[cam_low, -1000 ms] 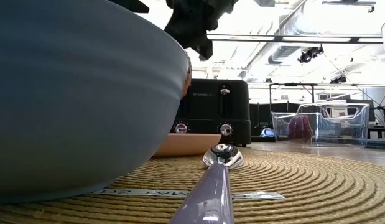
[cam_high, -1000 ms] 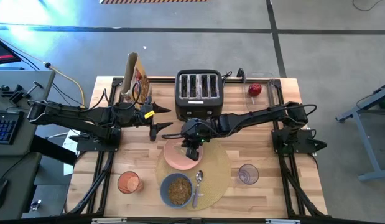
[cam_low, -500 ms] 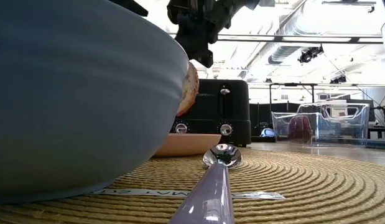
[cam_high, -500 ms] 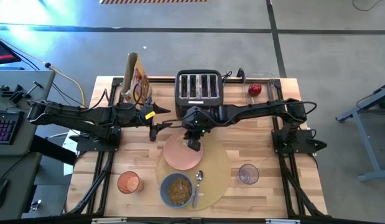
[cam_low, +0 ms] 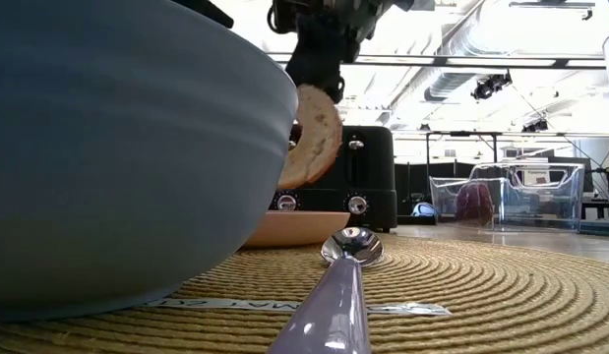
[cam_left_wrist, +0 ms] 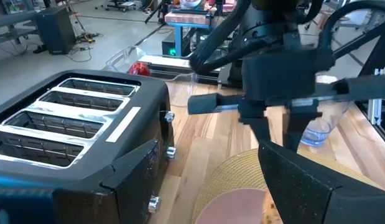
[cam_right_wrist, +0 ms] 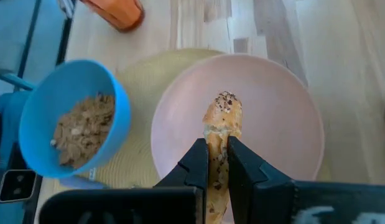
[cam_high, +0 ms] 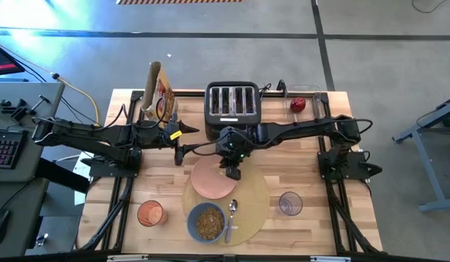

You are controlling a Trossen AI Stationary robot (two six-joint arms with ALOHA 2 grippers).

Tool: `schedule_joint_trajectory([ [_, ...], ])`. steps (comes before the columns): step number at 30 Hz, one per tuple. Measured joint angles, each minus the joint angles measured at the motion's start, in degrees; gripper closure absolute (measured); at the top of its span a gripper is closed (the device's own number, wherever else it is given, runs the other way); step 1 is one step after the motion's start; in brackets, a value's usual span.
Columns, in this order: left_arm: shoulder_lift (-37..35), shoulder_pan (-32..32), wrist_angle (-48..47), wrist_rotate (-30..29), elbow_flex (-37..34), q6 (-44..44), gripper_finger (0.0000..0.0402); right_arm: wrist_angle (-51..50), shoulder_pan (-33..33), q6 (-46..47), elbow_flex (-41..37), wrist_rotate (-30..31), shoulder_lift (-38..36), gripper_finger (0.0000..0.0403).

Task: Arrange a breakfast setting
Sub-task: Put the bagel on the plate

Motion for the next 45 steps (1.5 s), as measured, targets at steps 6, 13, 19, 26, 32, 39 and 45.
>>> schedule_joint_trajectory([
  [6, 0.0, 0.0, 0.2, 0.0, 0.0, 0.0, 0.0137, -0.8, 0.6, -1.4, 0.0, 0.0, -2.6, 0.0390],
  [13, 0.0, 0.0, 0.9, 0.0, 0.0, 0.0, 0.0137, -2.4, 0.7, -2.5, 0.0, 0.0, -4.7, 0.0390],
  [19, 0.3, 0.0, 0.8, 0.0, 0.0, -7.4, 0.0137, -2.6, 0.5, -3.9, 0.0, 0.2, -6.6, 0.0390],
  [26, 2.6, 0.0, 0.5, 0.9, 0.0, -16.2, 0.0137, -2.8, -1.1, -5.4, 0.0, 1.9, -8.8, 0.0390],
  [32, 5.6, -1.3, 2.4, 4.1, 0.0, -16.5, 0.0137, -2.2, -2.5, -5.8, 0.0, 0.9, -10.2, 0.0390],
  [39, 9.5, -4.1, 6.2, 4.2, 0.0, -16.5, 0.0137, 0.4, -2.6, -5.8, 0.0, -1.9, -10.4, 0.0390],
  [45, 12.0, -6.1, 8.1, 4.1, 0.0, -16.5, 0.0137, 2.3, -2.6, -5.1, 0.0, -3.0, -10.4, 0.0390],
])
